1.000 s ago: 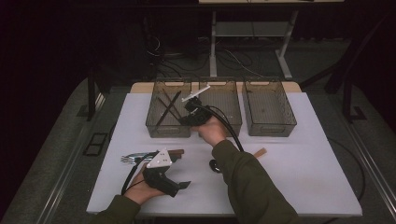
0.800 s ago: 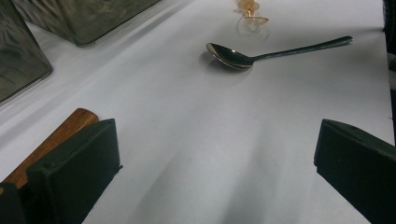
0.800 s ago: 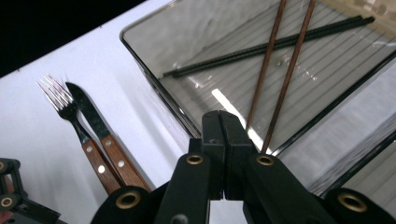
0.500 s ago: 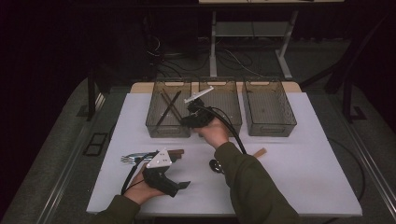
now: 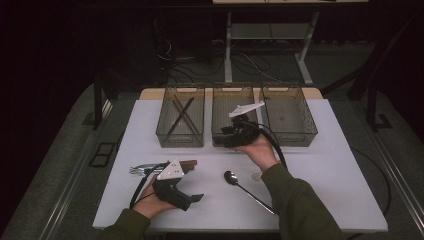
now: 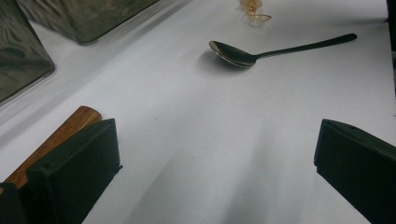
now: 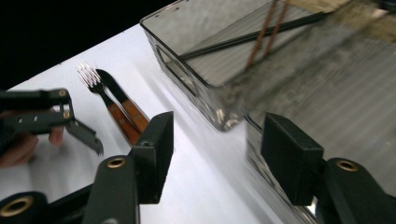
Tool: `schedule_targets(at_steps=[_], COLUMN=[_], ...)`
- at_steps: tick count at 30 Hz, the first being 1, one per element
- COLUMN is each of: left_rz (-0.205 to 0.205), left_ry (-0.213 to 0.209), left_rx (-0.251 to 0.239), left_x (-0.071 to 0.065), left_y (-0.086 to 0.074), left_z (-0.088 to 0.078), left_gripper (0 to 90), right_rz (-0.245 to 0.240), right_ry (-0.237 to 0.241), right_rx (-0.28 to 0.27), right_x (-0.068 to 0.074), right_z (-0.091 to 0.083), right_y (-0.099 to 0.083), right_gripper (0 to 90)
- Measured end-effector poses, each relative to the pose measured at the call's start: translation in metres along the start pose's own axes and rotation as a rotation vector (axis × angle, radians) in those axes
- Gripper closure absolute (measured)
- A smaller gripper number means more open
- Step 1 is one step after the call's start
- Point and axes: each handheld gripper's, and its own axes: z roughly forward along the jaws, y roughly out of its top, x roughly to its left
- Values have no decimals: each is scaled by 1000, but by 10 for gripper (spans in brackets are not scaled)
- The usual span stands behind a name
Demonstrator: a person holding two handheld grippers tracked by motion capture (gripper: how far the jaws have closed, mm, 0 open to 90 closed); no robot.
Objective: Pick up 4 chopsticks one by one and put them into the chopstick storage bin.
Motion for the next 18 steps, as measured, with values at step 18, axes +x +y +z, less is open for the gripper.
schedule_targets(at_steps=[18], left_rz=[4], left_ry=[20], left_rx=[17], left_x=[3], left_y=[-1], left_z=[-1], left_gripper=[0], right_rz=[32], right_ry=[-33], right_rx=[-47], right_x=[-26], right_z=[-65], right_y=[-67], right_gripper=[361])
